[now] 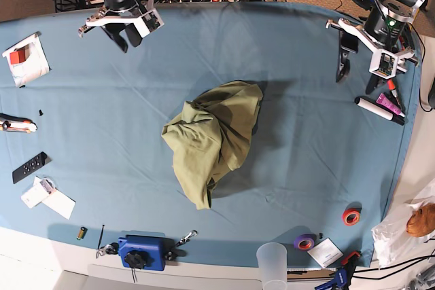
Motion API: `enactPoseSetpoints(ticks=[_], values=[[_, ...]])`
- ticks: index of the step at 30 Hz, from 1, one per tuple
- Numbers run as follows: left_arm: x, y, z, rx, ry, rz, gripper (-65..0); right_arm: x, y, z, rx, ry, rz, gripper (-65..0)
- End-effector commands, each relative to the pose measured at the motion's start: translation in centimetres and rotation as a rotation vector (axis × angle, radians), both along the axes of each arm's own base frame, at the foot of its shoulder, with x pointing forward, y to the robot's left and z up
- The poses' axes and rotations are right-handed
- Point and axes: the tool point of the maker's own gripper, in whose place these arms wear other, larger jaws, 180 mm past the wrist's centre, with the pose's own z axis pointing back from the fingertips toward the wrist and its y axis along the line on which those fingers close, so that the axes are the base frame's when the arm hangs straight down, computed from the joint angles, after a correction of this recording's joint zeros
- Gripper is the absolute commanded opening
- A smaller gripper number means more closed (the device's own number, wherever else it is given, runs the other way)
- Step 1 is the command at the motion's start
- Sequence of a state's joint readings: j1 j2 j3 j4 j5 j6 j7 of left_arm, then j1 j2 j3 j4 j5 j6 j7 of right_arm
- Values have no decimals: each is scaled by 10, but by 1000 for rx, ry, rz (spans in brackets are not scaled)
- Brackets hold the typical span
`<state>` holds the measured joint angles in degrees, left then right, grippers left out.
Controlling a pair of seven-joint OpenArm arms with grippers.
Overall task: Layout the t-shirt on the table in an organized manner, then fold the t-shirt properly
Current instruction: 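Move the left gripper down onto the crumpled olive-green t-shirt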
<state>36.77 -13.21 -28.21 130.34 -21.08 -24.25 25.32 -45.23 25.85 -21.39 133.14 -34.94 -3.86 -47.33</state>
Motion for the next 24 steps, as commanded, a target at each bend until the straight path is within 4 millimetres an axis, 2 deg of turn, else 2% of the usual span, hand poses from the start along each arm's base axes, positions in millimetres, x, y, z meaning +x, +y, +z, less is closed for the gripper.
enactPoseSetpoints(ticks=[1, 4, 8, 12, 17, 21, 24], values=[[2, -6, 11, -17, -45, -18, -221, 5, 2, 11, 4, -51, 13, -384], [1, -29, 6, -57, -30, -78, -220, 8, -4, 15, 11, -78, -29, -384], [4, -71, -2, -85, -21, -190, -220, 22, -26, 25, 1, -132, -176, -384], [15, -102, -9, -57, -16, -235, -221, 31, -28, 30, 8, -159, -188, -384], [25, -126, -23, -44, 27, -241, -222, 30, -29, 29, 7, -150, -194, -385], [34, -141, -52, -46, 88, -281, -232, 31, -31, 30, -2, -151, -194, -385], [40, -149, -74, -42, 134, -307, -232, 33, -41, 34, -26, -166, -214, -385]])
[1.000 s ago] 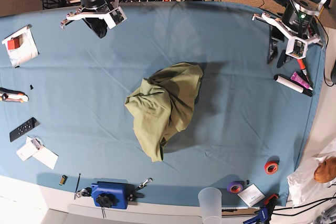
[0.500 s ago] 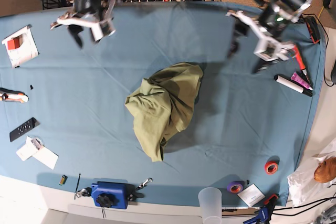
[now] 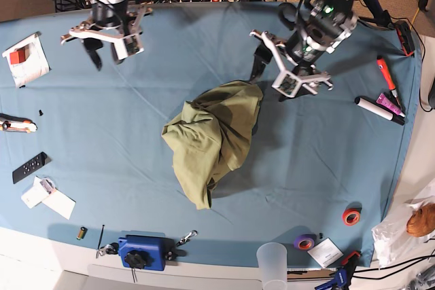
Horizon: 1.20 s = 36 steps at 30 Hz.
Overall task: Layout the t-shirt on the table in an organized manner, then fold the t-shirt properly
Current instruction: 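Move the left gripper down onto the crumpled olive-green t-shirt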
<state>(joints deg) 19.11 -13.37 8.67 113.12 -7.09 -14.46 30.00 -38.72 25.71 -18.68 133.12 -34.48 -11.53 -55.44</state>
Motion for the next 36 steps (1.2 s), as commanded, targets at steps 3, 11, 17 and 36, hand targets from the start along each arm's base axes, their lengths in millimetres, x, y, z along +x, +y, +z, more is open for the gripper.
enactPoseSetpoints(ticks=[3, 11, 17, 36], values=[[8, -8, 7, -28, -32, -16, -232, 6, -12, 15, -23, -54, -19, -385], [25, -26, 30, -125, -74, -20, -298, 10, -29, 14, 6, -31, -45, -385], [30, -32, 37, -152, -85, -12, -316, 11, -29, 15, 6, -35, -43, -385], [46, -34, 3, -132, -12, -19, -339, 10, -29, 15, 5, -34, -45, -385]])
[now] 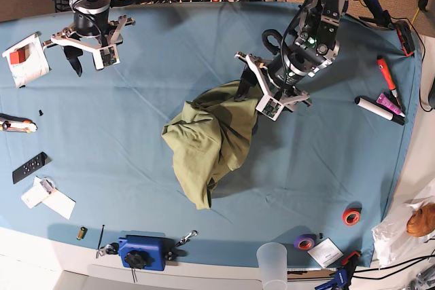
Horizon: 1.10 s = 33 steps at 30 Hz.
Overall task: Layout the t-shirt on the table in an organized manner, then fold the t-shirt properly
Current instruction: 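Move the left gripper down onto the crumpled olive-green t-shirt, then grasp the shirt with the left gripper and drag it sideways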
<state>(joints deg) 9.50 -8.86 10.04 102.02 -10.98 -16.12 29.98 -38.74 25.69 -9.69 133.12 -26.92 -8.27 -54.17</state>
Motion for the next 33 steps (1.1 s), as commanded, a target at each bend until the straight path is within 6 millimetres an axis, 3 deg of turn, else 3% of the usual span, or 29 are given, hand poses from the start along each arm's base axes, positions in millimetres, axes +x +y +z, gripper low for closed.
enactPoseSetpoints(ticks=[1, 4, 10, 17, 21, 26, 33], values=[[9, -7, 18, -44, -52, 1, -387, 4, 0, 11, -15, -41, 14, -385], [9, -15, 21, -69, -50, 6, -649, 5, 1, 12, -15, -47, 20, -385], [18, -9, 24, -17, -84, 13, -650, 7, 2, 14, -20, -60, 30, -385], [63, 27, 60, 36, -140, 158, -650, 7, 2, 15, -18, -63, 33, -385], [86, 68, 80, 67, -199, 246, -650, 9, 6, 16, -11, -77, 51, -385], [105, 141, 104, 138, -266, 366, -650, 19, 27, 13, 77, -69, 141, -385], [103, 205, 139, 148, -311, 402, -650, 33, 41, 19, 131, -97, 201, -385]])
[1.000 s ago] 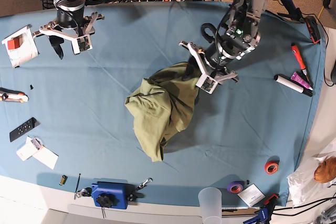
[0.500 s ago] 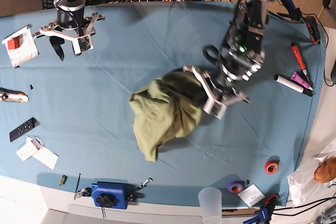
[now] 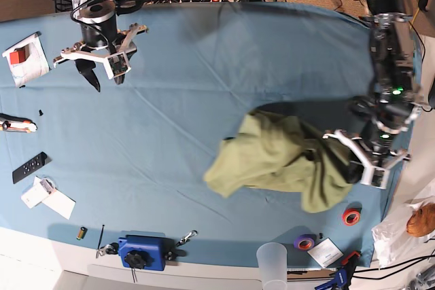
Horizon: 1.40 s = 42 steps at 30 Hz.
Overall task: Layout the t-shirt on the table in an organized manner, then fold the t-shirt properly
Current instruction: 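Grasp the shirt with the left gripper and drag it sideways, then release and regrasp the shirt fabric with the left gripper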
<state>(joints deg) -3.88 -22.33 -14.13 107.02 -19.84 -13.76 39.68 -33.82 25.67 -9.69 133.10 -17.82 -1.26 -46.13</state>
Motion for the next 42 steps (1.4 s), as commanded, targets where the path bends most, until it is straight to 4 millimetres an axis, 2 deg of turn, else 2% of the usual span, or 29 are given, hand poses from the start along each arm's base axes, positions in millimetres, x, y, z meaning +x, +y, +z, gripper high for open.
enactPoseSetpoints(ticks=[1, 5, 9, 10, 12, 14, 16, 20, 24, 26, 30, 36, 38, 42], values=[[3, 8, 24, -4, -69, 7, -650, 5, 2, 12, 0, -46, 17, -385], [-5, 12, 24, -91, -63, 9, -650, 7, 3, 13, 2, -51, 22, -385], [-13, -6, 18, -102, -57, -94, -650, 6, 2, 13, 1, -48, 20, -385], [-15, -14, 20, -93, -76, -140, -618, 6, 2, 12, 1, -46, 18, -385], [-19, -24, 25, -84, -114, -208, -441, 6, 2, 12, 0, -44, 17, -385], [-19, -23, 25, -91, -119, -197, -291, 6, 1, 12, -1, -41, 13, -385], [-15, -13, 26, -113, -118, -133, -226, 5, 1, 11, -3, -38, 11, -385], [-13, -1, 21, -132, -88, -51, -225, 5, 0, 11, -6, -38, 10, -385], [-14, 2, 16, -129, -53, -29, -225, 5, 0, 11, -6, -39, 10, -385], [-19, -11, 19, -144, -38, -88, -225, 5, 0, 11, -6, -38, 10, -385], [-36, -52, 23, -178, -23, -310, -225, 5, 0, 11, -7, -36, 9, -385], [-53, -86, -5, -168, 51, -402, -225, 5, -1, 11, -8, -33, 6, -385], [-51, -91, -18, -114, 74, -381, -225, 5, -1, 10, -8, -32, 5, -385], [-39, -83, -29, -24, 63, -258, -225, 4, -2, 9, -11, -22, -3, -385]])
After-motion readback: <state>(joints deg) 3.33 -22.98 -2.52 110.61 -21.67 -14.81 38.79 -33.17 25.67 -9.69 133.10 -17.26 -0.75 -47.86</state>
